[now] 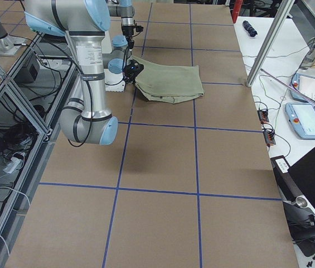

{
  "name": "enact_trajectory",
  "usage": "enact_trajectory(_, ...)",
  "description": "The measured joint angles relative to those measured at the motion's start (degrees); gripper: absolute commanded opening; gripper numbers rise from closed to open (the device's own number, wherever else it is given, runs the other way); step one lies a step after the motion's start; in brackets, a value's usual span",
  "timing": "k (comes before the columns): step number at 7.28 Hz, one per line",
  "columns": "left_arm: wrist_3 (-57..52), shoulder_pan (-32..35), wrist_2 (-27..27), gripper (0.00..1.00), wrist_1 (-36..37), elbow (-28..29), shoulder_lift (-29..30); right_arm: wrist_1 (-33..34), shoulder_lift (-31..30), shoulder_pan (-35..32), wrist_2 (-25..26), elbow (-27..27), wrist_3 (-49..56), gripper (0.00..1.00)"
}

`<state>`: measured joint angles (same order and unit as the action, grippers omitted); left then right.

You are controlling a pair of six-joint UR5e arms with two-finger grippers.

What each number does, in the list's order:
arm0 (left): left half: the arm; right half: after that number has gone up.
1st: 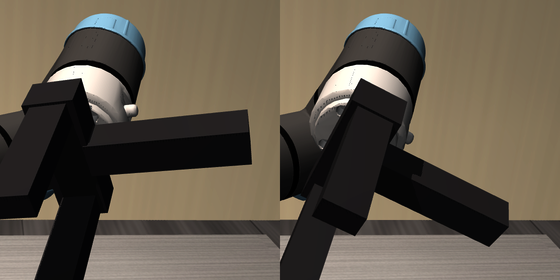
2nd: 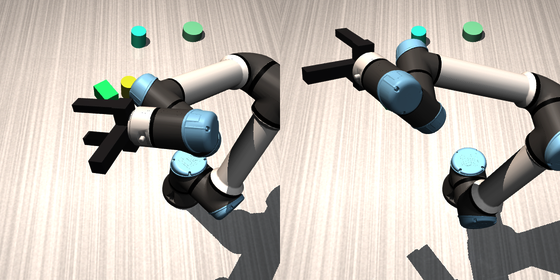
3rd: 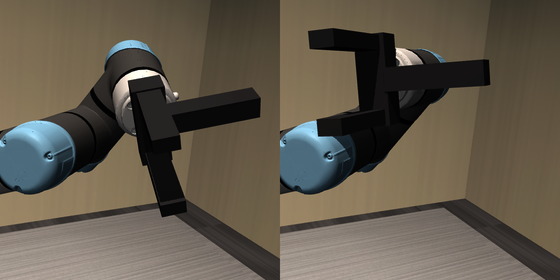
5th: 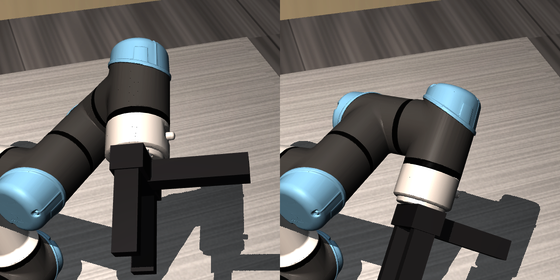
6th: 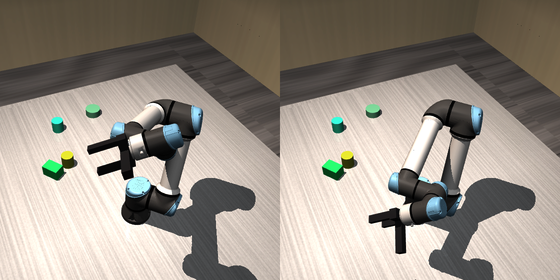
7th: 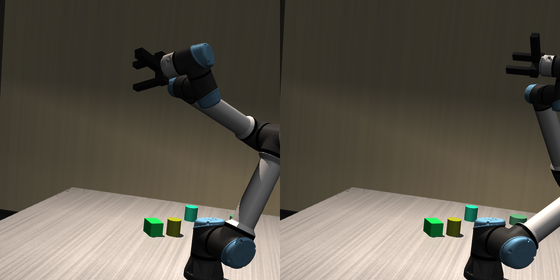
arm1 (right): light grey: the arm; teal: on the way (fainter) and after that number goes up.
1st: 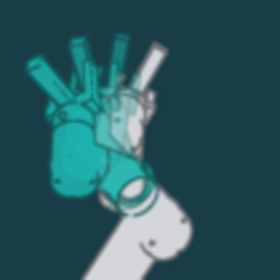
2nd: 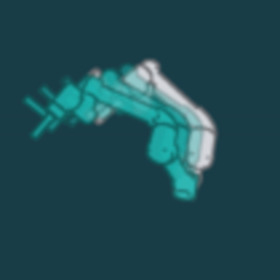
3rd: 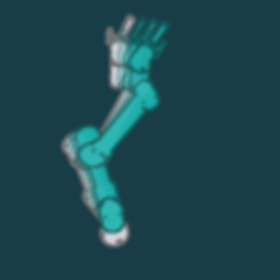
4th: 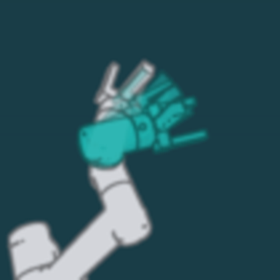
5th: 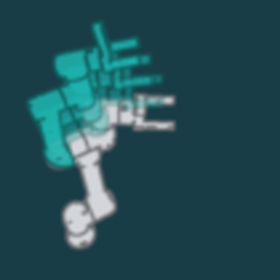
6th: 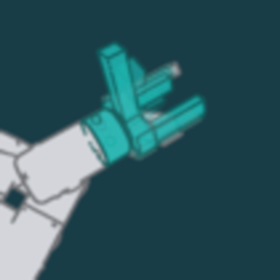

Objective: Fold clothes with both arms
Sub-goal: 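Grasp the near shirt edge with both grippers and pull it toward the robot, then lift the near edge with both grippers and fold it away from the robot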

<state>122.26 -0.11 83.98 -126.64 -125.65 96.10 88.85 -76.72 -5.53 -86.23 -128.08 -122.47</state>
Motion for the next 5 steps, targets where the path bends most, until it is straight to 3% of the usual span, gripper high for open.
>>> enact_trajectory(2,-0.29,1.98,-0.51,0.0,0.25,-1.34,0.38,0.0,-0.13,-2.62,0.25,-2.09,-0.03,0.0)
enact_trajectory(5,-10.88,15.97,3.46,0.0,8.48,-0.81,6.95,0.1,5.08,-11.92,-0.6,1.99,2.33,0.0)
